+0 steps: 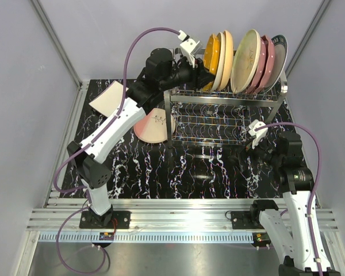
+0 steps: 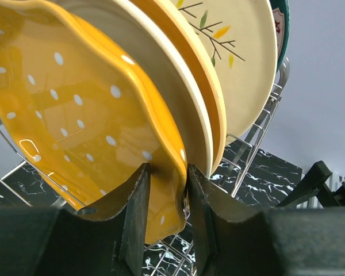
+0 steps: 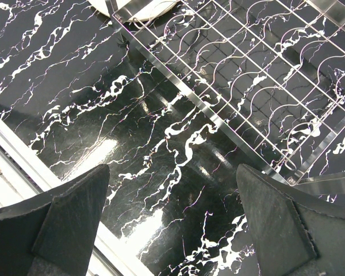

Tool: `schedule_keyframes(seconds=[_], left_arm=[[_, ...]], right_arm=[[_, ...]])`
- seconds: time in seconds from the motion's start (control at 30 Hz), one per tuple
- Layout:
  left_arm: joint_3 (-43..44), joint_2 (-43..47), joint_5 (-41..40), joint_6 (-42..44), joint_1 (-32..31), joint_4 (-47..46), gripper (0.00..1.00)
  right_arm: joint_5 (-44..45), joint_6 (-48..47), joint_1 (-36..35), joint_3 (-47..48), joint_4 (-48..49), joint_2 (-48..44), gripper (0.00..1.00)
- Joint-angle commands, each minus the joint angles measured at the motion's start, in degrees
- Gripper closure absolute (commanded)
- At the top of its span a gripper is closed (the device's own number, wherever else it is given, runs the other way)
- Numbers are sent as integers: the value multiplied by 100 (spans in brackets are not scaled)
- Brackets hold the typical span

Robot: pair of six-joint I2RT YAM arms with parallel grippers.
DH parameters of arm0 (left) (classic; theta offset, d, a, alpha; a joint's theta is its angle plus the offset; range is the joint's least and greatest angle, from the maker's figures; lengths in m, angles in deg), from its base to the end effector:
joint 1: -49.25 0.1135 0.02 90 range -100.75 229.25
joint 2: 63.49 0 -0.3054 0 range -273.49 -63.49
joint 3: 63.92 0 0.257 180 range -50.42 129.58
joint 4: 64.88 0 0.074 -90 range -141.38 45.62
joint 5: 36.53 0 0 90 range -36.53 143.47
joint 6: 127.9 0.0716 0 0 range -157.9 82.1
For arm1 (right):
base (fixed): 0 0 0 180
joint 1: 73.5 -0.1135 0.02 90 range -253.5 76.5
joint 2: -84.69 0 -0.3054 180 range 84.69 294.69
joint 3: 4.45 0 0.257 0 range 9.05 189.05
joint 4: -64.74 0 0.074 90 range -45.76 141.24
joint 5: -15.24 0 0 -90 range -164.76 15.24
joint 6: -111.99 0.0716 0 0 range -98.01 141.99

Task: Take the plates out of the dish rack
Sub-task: Grab a plate with the left arm

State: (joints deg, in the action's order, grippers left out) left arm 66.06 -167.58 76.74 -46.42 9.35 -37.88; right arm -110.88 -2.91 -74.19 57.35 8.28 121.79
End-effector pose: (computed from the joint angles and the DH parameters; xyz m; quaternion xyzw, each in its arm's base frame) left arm 0.3388 -0.3202 0.5192 0.3251 0.6350 -0.4126 0.5665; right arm 0.1215 0.0437 0.3357 -0.3311 0.7765 0.1678 0.5092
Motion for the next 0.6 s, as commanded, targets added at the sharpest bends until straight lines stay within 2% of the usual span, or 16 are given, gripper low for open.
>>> schedule_keyframes(seconds=[0.0, 0.07, 0.1, 0.17, 0.2, 0.27, 0.3, 0.4, 0.57], left_arm=[[243, -76, 99, 271, -27, -207, 69], [260, -102, 161, 289, -27, -225, 75], [261, -102, 178, 271, -27, -242, 81], [269, -102, 196, 271, -27, -286, 86], [269, -76, 204, 271, -27, -304, 93], [252, -50, 196, 254, -27, -374, 96], [252, -24, 196, 254, -27, -391, 100], [252, 29, 196, 201, -27, -479, 100], [-170, 398, 11, -115, -27, -1208, 100]], right_arm=[[-88, -58, 34, 22, 104, -54, 0], [-88, -58, 42, 22, 112, -54, 0], [-71, -58, 42, 31, 104, -54, 0], [-71, -58, 34, 31, 112, -54, 0], [-71, -58, 42, 31, 112, -54, 0], [-71, -58, 34, 31, 112, -54, 0], [-71, -58, 34, 22, 112, -54, 0], [-80, -58, 34, 22, 112, -54, 0], [-80, -58, 34, 22, 112, -63, 0]])
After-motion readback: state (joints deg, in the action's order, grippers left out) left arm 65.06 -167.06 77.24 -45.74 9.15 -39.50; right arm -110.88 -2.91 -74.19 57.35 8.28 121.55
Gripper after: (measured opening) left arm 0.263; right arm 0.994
